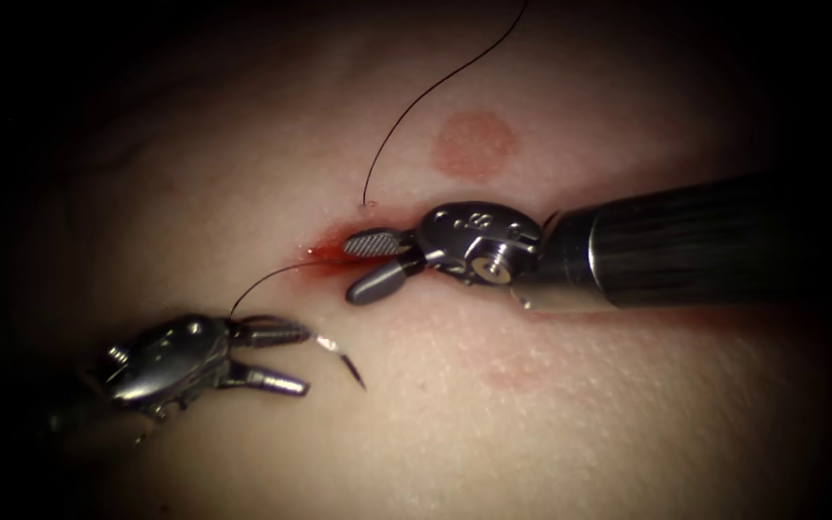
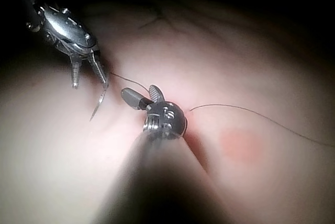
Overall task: Wound Closure
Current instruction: Pick up the needle with the right gripper.
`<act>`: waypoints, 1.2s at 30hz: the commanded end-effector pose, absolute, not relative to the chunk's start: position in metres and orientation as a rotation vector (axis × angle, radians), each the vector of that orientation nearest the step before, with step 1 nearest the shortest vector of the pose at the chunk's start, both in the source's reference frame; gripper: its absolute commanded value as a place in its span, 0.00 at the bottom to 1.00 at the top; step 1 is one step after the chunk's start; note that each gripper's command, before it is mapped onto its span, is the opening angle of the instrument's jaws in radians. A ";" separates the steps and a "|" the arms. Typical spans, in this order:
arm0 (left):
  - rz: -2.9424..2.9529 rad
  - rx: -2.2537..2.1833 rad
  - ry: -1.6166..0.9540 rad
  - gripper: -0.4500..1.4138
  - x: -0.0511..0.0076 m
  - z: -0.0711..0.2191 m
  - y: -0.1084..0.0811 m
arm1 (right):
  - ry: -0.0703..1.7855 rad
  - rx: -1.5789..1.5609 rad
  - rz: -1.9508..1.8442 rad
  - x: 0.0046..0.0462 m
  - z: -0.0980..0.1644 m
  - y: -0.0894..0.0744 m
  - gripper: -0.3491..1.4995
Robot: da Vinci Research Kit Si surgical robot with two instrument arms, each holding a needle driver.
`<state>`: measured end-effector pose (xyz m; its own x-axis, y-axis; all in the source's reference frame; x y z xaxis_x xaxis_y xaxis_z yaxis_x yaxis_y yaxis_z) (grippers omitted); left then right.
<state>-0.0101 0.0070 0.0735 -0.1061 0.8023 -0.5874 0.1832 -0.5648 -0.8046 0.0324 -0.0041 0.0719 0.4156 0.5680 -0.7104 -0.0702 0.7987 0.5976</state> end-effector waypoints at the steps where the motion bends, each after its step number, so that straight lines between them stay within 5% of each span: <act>1: 1.735 -1.694 -1.076 0.53 -0.0114 0.074 0.007 | 1.061 0.484 0.446 0.0318 0.072 -0.004 0.83; 16: 1.847 -1.679 -1.035 0.52 -0.0159 0.076 0.012 | 0.921 0.452 0.430 0.0249 0.069 -0.004 0.83; 36: 1.863 -1.687 -1.023 0.51 -0.0154 0.075 0.011 | 0.651 0.554 0.367 0.0287 0.073 -0.005 0.76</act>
<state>-0.0148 0.0115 0.0747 -0.1727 0.7321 -0.6589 0.1604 -0.6392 -0.7522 0.0280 -0.0052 0.0721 0.7470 0.4844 -0.4553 -0.1553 0.7931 0.5890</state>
